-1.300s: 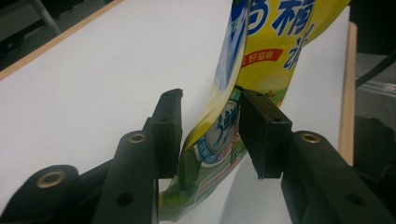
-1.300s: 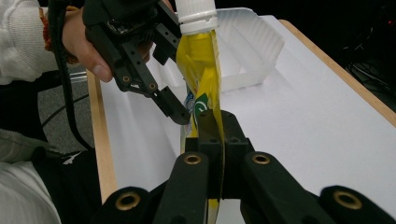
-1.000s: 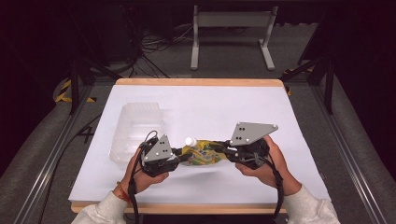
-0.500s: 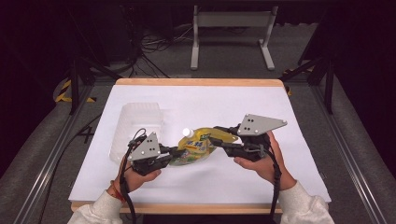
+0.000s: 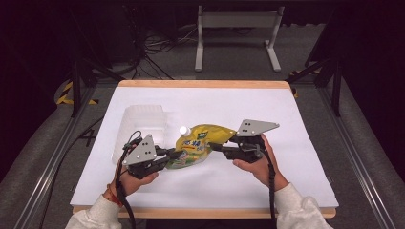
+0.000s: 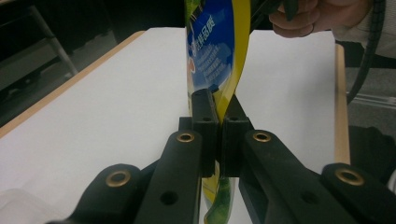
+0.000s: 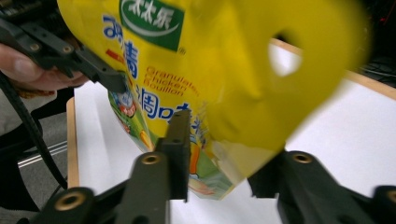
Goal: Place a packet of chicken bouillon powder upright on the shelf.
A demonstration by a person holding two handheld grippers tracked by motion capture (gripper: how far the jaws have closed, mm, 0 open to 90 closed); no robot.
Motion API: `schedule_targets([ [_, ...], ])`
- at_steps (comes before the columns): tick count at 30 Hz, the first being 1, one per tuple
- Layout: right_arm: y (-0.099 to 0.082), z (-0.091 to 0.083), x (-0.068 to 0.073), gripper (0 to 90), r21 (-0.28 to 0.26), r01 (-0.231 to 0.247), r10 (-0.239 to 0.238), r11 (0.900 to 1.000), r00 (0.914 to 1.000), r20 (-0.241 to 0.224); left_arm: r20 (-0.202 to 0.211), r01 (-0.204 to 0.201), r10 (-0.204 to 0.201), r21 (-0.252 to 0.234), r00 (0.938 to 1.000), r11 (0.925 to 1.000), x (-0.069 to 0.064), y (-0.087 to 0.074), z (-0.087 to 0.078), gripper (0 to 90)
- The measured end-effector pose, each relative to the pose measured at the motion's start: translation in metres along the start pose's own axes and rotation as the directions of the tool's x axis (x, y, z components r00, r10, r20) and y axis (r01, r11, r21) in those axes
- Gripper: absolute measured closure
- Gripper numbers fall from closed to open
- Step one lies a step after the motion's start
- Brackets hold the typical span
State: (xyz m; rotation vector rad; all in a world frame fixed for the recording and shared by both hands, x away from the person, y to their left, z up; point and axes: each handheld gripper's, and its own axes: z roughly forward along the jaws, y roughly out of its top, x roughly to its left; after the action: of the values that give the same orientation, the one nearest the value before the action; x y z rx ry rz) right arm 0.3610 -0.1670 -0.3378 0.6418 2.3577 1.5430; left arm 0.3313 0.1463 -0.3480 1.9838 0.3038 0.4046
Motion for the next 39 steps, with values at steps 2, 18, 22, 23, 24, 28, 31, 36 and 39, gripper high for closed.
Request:
schedule_targets([
  [2, 0.001, 0.006, 0.001, 77.0, -0.011, 0.009, -0.008, 0.9999, 0.9999, 0.008, -0.009, 0.009, -0.010, -0.006, 0.9999, 0.9999, 0.003, -0.001, -0.003, 87.9],
  [18, 0.038, 0.041, 0.015, 88.8, -0.063, 0.089, -0.089, 0.9940, 0.9960, 0.001, -0.128, 0.071, -0.078, -0.061, 0.9887, 0.9956, 0.024, -0.011, -0.041, 87.2],
  [22, 0.047, 0.053, 0.018, 89.6, -0.060, 0.110, -0.111, 0.9920, 0.9938, -0.003, -0.150, 0.077, -0.086, -0.067, 0.9850, 0.9948, 0.027, -0.014, -0.047, 87.2],
  [23, 0.050, 0.055, 0.018, 89.7, -0.062, 0.114, -0.114, 0.9916, 0.9934, -0.005, -0.166, 0.077, -0.087, -0.069, 0.9822, 0.9947, 0.028, -0.015, -0.052, 87.2],
  [24, 0.053, 0.057, 0.019, 89.7, -0.061, 0.121, -0.121, 0.9908, 0.9926, -0.002, -0.176, 0.080, -0.091, -0.073, 0.9802, 0.9942, 0.029, -0.015, -0.054, 87.0],
  [28, 0.061, 0.065, 0.023, 89.8, -0.064, 0.132, -0.132, 0.9892, 0.9912, 0.000, -0.205, 0.090, -0.104, -0.080, 0.9733, 0.9928, 0.031, -0.017, -0.060, 86.6],
  [31, 0.066, 0.074, 0.026, 89.8, -0.060, 0.145, -0.145, 0.9875, 0.9894, 0.008, -0.235, 0.099, -0.116, -0.080, 0.9651, 0.9918, 0.037, -0.020, -0.066, 85.9],
  [36, 0.072, 0.089, 0.029, 89.9, -0.055, 0.160, -0.158, 0.9857, 0.9871, 0.025, -0.272, 0.119, -0.136, -0.077, 0.9528, 0.9899, 0.045, -0.026, -0.071, 85.0],
  [39, 0.075, 0.097, 0.030, 89.9, -0.051, 0.162, -0.161, 0.9855, 0.9866, 0.029, -0.287, 0.132, -0.150, -0.082, 0.9462, 0.9879, 0.049, -0.030, -0.075, 84.3],
])
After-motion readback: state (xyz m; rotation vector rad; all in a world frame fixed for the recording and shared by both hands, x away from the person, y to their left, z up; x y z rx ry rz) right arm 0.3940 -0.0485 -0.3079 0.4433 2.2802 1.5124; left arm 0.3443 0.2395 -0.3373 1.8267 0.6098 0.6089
